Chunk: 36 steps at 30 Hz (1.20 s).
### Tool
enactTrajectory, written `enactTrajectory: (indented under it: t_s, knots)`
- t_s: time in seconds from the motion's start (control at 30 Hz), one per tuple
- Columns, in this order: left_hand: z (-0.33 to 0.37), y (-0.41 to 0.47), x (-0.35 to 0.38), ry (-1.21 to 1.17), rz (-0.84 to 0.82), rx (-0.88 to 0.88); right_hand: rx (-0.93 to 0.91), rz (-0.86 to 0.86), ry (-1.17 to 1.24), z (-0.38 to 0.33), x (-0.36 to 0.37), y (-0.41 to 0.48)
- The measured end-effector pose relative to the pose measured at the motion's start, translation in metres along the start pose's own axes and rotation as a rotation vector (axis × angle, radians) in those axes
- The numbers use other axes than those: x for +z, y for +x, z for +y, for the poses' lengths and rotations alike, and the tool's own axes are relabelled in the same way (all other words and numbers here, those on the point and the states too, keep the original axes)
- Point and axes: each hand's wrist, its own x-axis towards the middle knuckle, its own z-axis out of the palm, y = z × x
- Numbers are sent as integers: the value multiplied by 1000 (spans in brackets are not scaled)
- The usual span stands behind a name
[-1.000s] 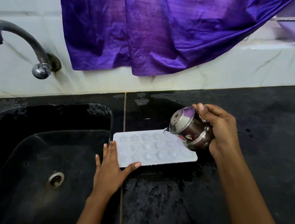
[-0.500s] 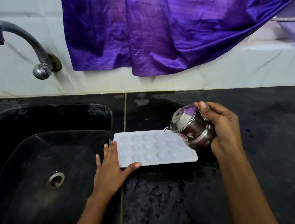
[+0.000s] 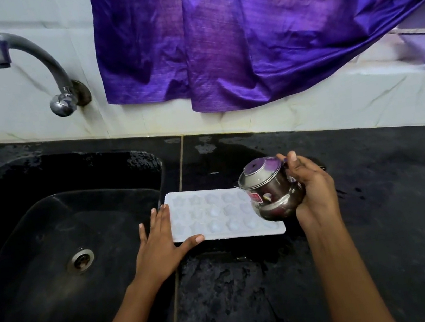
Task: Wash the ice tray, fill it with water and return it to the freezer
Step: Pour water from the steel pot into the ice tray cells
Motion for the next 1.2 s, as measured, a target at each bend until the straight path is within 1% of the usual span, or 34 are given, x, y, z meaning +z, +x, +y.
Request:
enactTrajectory:
  t_s: [0.17,0.4,0.67,1.2]
  knots:
    - [0,0,1,-5,6,7,14,-5,-39,4,8,-1]
    - [-1,0,1,6,2,3,-22,-25,-154,8,14,-5]
    - [-1,0,2,16,0,1,-47,-60,-219,6,20,-6]
    - [0,0,0,0,-1,-8,-83,-65,-202,1,28,-6]
